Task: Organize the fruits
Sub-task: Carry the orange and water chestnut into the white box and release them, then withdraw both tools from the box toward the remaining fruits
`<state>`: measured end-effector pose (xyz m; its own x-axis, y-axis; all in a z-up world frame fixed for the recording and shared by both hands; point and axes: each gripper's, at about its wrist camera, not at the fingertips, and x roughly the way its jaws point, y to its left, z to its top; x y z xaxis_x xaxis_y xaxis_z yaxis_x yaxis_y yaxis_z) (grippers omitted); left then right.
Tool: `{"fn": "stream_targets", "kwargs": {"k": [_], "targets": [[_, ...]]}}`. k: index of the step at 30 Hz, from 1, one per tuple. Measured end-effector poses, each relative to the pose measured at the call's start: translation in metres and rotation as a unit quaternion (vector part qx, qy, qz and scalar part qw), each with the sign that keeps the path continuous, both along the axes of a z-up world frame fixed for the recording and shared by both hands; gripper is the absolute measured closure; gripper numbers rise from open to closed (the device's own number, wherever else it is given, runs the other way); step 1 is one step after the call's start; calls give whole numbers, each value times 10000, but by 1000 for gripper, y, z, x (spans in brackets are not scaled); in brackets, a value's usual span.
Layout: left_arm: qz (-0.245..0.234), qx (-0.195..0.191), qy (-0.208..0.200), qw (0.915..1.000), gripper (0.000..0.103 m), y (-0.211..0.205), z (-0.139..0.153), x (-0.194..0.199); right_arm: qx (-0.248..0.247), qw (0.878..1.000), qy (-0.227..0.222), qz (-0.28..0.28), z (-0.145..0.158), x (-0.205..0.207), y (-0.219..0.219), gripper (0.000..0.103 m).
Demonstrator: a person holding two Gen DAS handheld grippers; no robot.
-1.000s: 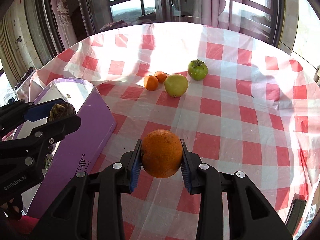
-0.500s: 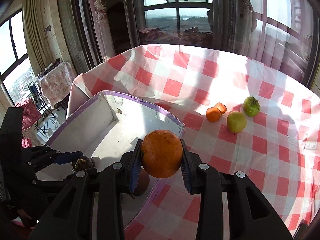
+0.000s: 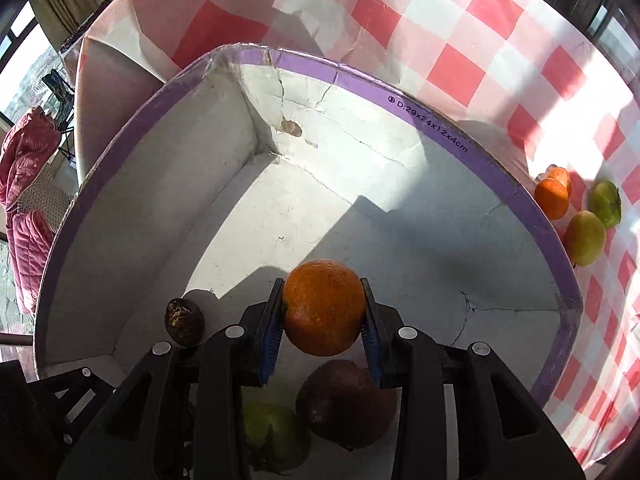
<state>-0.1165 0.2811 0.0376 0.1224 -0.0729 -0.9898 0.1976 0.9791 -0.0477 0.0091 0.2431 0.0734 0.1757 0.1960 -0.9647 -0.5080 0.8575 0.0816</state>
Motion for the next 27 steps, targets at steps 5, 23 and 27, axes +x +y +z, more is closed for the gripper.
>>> {"fn": "stream_targets", "kwargs": {"k": [5, 23, 27], "targets": [[-301, 159, 366, 9987, 60, -10, -11, -2, -392, 9973, 567, -254, -38, 10, 9, 68], [-841, 383, 872, 9919, 27, -46, -14, -4, -558, 9969, 539, -94, -49, -14, -7, 35], [-645, 289, 733, 9948, 14, -41, 1, -2, -21, 9987, 434, -283, -24, -19, -13, 31]]}}
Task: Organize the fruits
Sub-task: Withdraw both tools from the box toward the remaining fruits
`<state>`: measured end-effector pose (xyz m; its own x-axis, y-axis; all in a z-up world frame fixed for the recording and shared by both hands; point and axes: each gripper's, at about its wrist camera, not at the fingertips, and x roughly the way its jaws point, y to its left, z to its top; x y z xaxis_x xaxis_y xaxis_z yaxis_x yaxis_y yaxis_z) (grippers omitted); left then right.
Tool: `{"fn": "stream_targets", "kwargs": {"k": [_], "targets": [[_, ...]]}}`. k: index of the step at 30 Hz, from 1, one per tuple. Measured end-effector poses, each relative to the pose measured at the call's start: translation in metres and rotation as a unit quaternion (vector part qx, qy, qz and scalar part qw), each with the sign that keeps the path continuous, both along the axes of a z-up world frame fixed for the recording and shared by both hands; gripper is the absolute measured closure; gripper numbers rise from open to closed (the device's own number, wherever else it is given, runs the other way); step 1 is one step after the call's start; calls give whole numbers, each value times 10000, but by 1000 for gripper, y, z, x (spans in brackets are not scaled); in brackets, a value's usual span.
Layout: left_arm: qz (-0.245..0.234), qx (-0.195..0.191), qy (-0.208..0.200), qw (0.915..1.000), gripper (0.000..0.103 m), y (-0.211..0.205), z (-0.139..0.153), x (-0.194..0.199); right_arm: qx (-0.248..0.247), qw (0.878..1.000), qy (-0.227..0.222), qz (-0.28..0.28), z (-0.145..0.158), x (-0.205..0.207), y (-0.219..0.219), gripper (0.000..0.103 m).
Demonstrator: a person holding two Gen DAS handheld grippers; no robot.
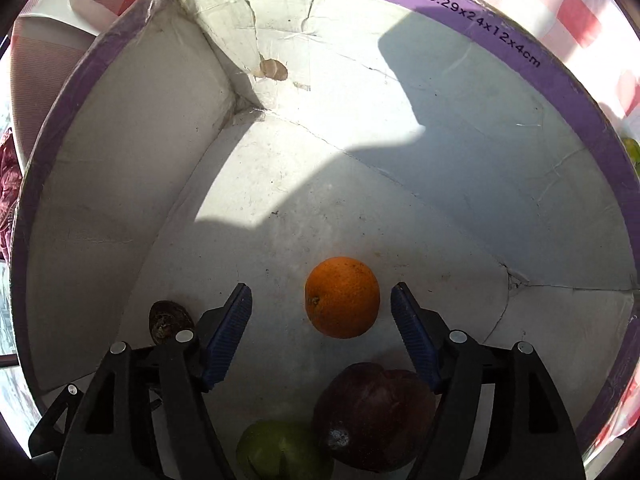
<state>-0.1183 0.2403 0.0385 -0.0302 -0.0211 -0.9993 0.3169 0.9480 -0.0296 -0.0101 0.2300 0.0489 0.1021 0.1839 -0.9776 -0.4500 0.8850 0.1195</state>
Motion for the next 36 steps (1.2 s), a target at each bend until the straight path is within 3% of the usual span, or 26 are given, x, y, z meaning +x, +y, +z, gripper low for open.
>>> {"fn": "stream_targets", "kwargs": {"k": [6, 12, 15, 18, 22, 26, 28, 31, 36], "targets": [[448, -402, -591, 9964, 10, 17, 28, 3, 959, 9921, -789, 150, 59, -24, -26, 27], [1141, -679, -1075, 9853, 8, 51, 49, 0, 2197, 9605, -1707, -67, 124, -45, -81, 27], [1597, -672, -1179, 9778, 8, 61, 58, 3, 2591, 9422, -2070, -475, 149, -27, -114, 26], [2014, -612, -1403, 9675, 8, 70, 70, 5, 2666, 9304, -2309, -1003, 148, -15, -159, 23], [2282, -564, -2229, 9461, 7, 54, 104, 8, 2218, 9262, -2410, -1866, 121, 2, -223, 18], [2390, -867, -3155, 9142, 2, 1, 140, 33, 1490, 9359, -2120, -2387, 67, 28, -279, 18], [2316, -1058, -3343, 9074, 2, -30, 152, 49, 1218, 9407, -1819, -2592, 37, 44, -305, 18], [2145, -1370, -3288, 9094, 2, -82, 159, 73, 845, 9447, -1675, -2690, 3, 62, -338, 18], [1714, -1670, -2823, 9290, 2, -171, 128, 102, 307, 9612, -1795, -2069, -34, 85, -356, 20]]}}
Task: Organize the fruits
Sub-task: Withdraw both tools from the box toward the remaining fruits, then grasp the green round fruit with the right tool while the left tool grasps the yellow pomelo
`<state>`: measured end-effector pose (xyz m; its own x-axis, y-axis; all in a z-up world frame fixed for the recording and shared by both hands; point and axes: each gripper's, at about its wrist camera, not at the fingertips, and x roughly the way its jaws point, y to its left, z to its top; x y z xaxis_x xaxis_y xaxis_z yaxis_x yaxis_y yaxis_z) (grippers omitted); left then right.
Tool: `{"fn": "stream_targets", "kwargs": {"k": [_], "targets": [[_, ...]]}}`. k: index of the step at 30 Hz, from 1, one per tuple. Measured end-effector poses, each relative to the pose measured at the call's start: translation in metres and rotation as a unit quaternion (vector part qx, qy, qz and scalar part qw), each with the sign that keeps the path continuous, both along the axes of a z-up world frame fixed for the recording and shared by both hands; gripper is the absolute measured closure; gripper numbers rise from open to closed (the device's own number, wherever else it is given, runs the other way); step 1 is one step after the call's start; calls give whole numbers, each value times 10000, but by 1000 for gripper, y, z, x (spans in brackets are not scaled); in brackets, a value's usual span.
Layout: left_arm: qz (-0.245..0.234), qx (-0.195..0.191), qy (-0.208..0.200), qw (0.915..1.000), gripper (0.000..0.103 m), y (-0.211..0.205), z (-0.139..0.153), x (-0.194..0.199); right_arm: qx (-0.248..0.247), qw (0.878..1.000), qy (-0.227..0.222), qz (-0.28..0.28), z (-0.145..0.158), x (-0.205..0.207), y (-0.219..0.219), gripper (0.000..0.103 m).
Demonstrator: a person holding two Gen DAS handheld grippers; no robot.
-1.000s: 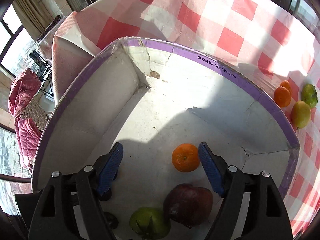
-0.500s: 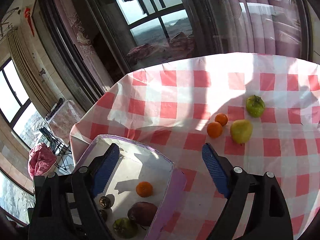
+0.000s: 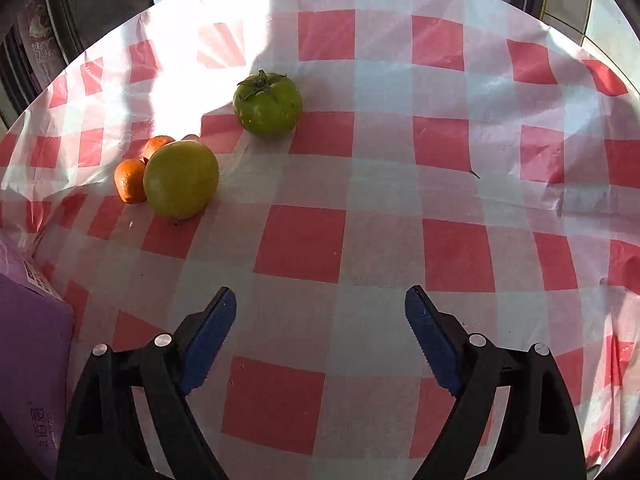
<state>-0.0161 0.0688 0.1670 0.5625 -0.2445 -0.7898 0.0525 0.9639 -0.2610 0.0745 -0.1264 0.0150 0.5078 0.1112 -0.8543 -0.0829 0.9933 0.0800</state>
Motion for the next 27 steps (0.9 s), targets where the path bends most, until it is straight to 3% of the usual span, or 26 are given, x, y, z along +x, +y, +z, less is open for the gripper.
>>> {"fn": "stream_targets", "kwargs": {"k": [3, 11, 21, 27], "targets": [[-397, 191, 100, 9990, 2, -40, -35, 13, -126, 9990, -140, 407, -12, 14, 0, 20], [-86, 797, 696, 9943, 2, -56, -121, 29, -55, 9926, -427, 1135, -25, 77, 24, 17], [-122, 1371, 638, 9884, 2, -66, -161, 54, 173, 9904, -502, 1277, -23, 143, 49, 16], [445, 1346, 716, 9873, 2, -49, -173, 87, 354, 9900, -569, 1238, -20, 150, 47, 14]]}}
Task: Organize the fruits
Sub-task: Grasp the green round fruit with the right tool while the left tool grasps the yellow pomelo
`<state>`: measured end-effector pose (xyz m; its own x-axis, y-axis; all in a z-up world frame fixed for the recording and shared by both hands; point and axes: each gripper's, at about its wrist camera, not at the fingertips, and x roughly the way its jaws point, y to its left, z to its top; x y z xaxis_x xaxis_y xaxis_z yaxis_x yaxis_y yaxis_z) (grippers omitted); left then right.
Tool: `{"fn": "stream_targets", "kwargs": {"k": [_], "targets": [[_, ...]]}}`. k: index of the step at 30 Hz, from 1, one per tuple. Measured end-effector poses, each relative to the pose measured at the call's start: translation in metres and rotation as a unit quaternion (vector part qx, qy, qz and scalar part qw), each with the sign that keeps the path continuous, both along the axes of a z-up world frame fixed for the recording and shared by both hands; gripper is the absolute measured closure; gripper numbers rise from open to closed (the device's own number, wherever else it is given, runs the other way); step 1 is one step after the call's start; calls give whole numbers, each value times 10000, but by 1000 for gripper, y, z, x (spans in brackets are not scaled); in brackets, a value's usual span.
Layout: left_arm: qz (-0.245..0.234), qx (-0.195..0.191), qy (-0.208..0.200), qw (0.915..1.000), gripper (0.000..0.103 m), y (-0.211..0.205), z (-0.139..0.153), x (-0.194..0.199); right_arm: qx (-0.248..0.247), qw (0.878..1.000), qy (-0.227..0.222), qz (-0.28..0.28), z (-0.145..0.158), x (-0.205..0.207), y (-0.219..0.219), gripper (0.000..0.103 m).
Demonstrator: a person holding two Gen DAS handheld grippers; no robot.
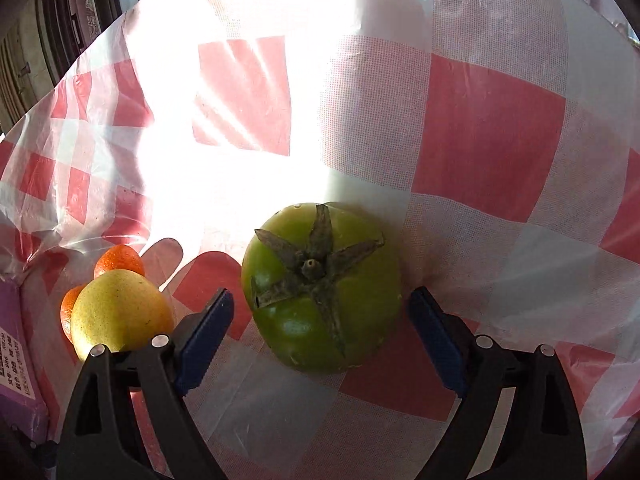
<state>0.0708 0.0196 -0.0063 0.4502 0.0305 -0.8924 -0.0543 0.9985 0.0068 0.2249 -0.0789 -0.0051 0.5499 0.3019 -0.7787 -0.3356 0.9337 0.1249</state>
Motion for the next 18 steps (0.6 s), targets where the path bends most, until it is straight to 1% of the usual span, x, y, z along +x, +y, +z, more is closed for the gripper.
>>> {"fn": "stream_targets", "kwargs": {"k": [2, 5, 6, 7, 8, 9, 10, 12, 14, 18], "targets": [[169, 31, -37, 9998, 2, 6, -1, 11, 56, 10000, -13, -59, 1, 3, 0, 14], [207, 55, -77, 9997, 2, 8, -2, 28, 137, 9998, -58, -152, 3, 7, 0, 14], [196, 93, -90, 9997, 2, 7, -3, 33, 127, 9997, -96, -171, 3, 7, 0, 16], [193, 130, -108, 9997, 2, 6, -3, 36, 120, 9996, -146, -214, 4, 5, -1, 22], [209, 141, -149, 9996, 2, 6, -3, 38, 93, 9994, -178, -295, 4, 4, -4, 30], [239, 146, -171, 9995, 2, 7, -3, 40, 175, 9992, -202, -303, 6, 4, -8, 34], [276, 145, -189, 9993, 2, 7, -4, 42, 312, 9991, -191, -211, 7, 3, -12, 42], [310, 152, -218, 9992, 2, 7, -4, 45, 220, 9995, -193, -134, 8, -1, -15, 42], [290, 140, -237, 9992, 2, 5, -4, 46, 254, 9994, -128, -193, 8, -9, -28, 42], [102, 84, -300, 9995, 2, -9, -3, 48, 408, 9970, 39, -653, 6, -31, -75, 42]]}}
